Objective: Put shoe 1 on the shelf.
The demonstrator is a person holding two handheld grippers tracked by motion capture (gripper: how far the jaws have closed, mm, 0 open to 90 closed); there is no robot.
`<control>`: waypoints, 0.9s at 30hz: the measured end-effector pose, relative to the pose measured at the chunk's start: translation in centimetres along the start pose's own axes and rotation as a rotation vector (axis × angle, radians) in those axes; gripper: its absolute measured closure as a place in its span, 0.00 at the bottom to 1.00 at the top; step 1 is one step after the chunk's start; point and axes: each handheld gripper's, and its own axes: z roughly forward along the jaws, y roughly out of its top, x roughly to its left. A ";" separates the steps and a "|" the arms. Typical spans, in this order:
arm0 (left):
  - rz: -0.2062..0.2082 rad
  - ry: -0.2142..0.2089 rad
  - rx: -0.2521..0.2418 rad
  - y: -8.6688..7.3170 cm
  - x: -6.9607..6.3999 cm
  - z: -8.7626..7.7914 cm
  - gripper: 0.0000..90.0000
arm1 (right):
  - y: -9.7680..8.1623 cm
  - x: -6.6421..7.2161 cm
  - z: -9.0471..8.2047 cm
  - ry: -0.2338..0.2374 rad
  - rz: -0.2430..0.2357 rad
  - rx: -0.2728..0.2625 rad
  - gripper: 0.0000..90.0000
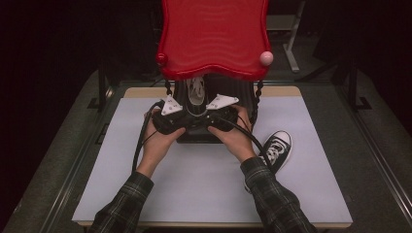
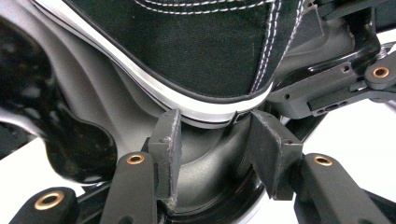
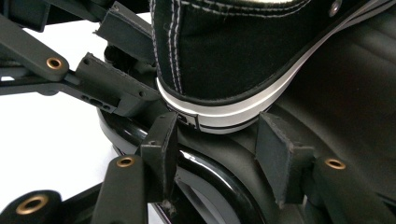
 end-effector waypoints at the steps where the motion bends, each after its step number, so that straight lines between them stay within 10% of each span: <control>1: 0.007 0.012 0.004 0.0 -0.1 0.0 0.61 | 0.0 -0.1 0.1 0.002 0.001 0.001 0.54; 9: -0.015 -0.005 0.008 -0.2 -0.3 -0.4 0.61 | -0.7 -0.8 -0.2 0.063 0.064 -0.022 0.55; 27: -0.032 -0.130 0.065 -2.7 -2.3 -5.0 0.48 | -5.0 -2.3 -8.4 0.062 0.163 -0.002 0.50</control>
